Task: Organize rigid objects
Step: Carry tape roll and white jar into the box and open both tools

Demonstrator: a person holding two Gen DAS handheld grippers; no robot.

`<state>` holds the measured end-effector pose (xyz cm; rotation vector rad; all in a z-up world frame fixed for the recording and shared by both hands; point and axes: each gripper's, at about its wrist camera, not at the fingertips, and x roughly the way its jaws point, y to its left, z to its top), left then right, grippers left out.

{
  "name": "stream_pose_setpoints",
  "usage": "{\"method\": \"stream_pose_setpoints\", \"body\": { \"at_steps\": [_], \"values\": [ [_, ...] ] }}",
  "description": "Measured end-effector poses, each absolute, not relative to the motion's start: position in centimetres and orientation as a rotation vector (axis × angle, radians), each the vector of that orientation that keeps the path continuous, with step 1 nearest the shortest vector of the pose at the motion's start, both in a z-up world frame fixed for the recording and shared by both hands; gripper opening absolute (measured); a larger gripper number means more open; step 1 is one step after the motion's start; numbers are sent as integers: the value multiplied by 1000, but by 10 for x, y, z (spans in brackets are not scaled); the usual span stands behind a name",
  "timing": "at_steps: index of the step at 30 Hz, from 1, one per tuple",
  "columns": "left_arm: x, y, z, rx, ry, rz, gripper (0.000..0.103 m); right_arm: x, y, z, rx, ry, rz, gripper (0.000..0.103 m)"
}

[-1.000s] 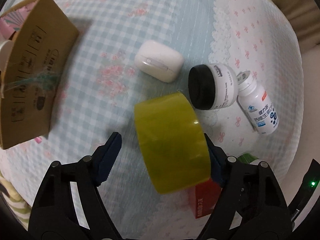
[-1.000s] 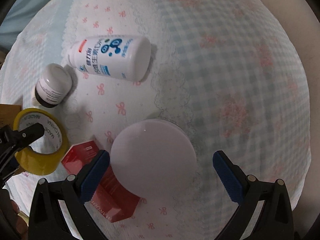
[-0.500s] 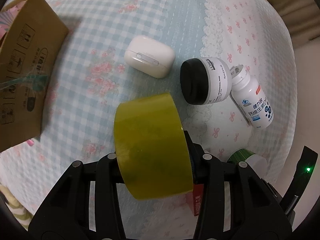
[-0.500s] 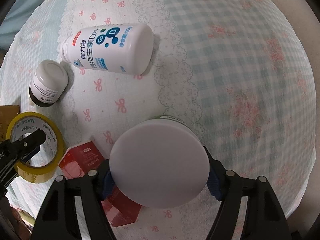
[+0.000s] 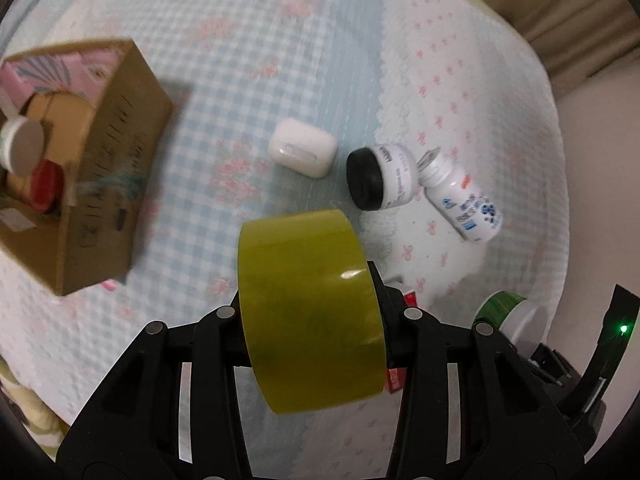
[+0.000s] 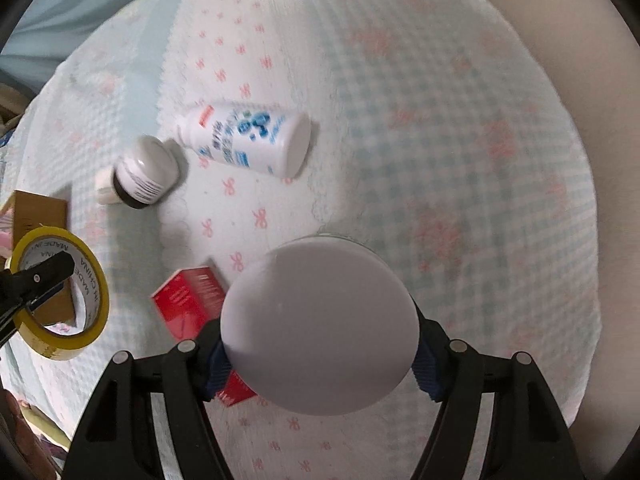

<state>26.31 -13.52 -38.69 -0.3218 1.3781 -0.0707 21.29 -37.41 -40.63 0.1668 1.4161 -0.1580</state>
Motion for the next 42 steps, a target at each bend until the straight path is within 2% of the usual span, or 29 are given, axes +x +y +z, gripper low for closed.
{"method": "stream_pose_setpoints", "body": {
  "at_steps": [14,24,31,42],
  "values": [
    [213,-92,-267,-285,1216,-182,38,177,-338,-276,43,1227,13,68],
    [179,3,-204,-353,1166,-133,38,157,-252,-196,-44,1116,196,68],
    [184,85,-186,-356,1118,-114,38,154,-172,-170,-52,1077,244,68],
    [240,207,-217,-302,1165,-208,38,187,-62,-198,93,1129,128,68]
  ]
}}
